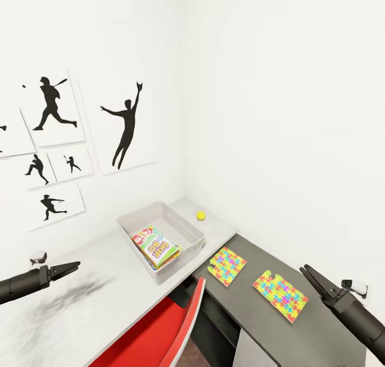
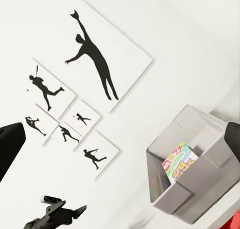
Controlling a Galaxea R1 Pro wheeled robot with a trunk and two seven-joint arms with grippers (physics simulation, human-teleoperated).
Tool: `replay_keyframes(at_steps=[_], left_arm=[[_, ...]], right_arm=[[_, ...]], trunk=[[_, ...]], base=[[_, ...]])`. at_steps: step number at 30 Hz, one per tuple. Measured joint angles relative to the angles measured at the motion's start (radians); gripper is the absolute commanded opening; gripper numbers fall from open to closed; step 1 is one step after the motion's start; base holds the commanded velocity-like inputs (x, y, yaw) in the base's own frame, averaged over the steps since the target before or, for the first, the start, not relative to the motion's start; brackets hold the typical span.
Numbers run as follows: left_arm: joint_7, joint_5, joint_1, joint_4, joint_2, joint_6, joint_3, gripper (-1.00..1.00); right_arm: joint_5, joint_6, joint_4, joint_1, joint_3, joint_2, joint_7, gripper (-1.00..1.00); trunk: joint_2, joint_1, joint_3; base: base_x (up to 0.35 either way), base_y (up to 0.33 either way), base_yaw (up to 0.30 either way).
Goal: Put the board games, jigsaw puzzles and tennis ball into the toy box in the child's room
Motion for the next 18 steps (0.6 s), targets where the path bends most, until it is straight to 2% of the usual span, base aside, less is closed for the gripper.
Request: replay_keyframes(at_steps=[9,18], left_arm=[[0.000,0.001,0.000,-0.001,0.002,0.019,0.002,1.00],[0.000,-0.001,-0.001,-0.001,0.002,0.020,0.002,1.00]], right_arm=[[0.000,0.000,0.000,0.000,0.000,0.000,0.000,1.00],[0.000,0.000,0.000,0.000,0.000,0.000,0.000,1.00]], trunk=[[-0.001,0.000,0.012],[-0.001,0.000,0.024]], base=[[-0.005,0.000,-0.178],[-0.115,0.000,-0.185]])
